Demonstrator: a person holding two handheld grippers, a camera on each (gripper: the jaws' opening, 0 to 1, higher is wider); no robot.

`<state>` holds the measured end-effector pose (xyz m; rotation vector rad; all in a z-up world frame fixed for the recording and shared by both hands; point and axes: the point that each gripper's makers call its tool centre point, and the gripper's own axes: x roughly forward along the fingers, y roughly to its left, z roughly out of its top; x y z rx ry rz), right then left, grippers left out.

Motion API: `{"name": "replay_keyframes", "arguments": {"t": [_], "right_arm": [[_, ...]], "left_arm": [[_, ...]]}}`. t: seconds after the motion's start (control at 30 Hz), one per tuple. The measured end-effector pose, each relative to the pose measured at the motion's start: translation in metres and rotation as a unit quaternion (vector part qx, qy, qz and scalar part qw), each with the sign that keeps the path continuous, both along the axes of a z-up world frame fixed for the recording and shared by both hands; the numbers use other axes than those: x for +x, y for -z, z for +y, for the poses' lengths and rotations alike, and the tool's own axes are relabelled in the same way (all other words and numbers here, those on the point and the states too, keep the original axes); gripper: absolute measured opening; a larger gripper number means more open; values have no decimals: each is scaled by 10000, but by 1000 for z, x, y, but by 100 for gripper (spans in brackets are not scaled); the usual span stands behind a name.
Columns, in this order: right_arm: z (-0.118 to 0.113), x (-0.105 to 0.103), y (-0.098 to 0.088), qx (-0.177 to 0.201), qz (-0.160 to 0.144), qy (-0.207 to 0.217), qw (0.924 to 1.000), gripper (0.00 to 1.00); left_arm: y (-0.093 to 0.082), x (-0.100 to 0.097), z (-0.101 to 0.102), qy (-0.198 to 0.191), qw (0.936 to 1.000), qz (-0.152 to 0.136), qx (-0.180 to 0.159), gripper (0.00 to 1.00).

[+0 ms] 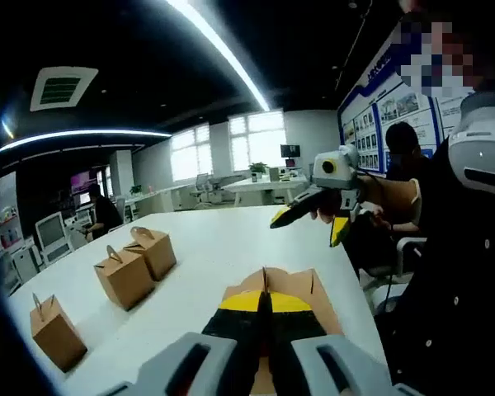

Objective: Pick up one paper box from the group, open the paper box, and remove the item inside

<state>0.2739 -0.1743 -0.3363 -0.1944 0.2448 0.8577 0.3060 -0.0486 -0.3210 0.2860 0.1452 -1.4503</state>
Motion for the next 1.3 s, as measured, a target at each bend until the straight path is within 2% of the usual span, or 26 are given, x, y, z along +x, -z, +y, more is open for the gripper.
{"name": "replay_keyframes", "arguments": {"t": [0.1,0.2,0.33,0.4,0.43,0.6,0.8,0.9,0.97,1.3], "right_arm": [[6,4,2,-67,-13,-101,9999,69],[11,9,3,-62,-17,-202,9998,69],[14,14,10,-45,44,-279,9996,70],[15,15,14,-59,63,-316,9995,71],[16,16,15,-47,50,-369,9993,72],[26,22,20,2,106,-520,9986,75],[40,31,26,-134,115,-850,9962,79],[49,36,36,-404,32,-1131,9928,84],[54,41,39,-461,15,-1212,9916,84],[84,60,42,-283,46,-1677,9854,85]], "left_arm": [[-1,7,-2,64,9999,-89,9,3],[5,10,-5,306,9990,-296,123,3],[15,14,-9,515,9980,-319,183,3],[19,15,-10,612,9975,-288,206,3],[19,14,-11,690,9974,-168,102,3],[19,24,-12,639,9977,-192,70,3],[22,20,-12,736,9971,-191,46,4],[23,18,-12,830,9965,-118,2,4],[25,20,-11,844,9964,-55,-14,4],[26,25,-8,878,9959,181,-101,4]]}}
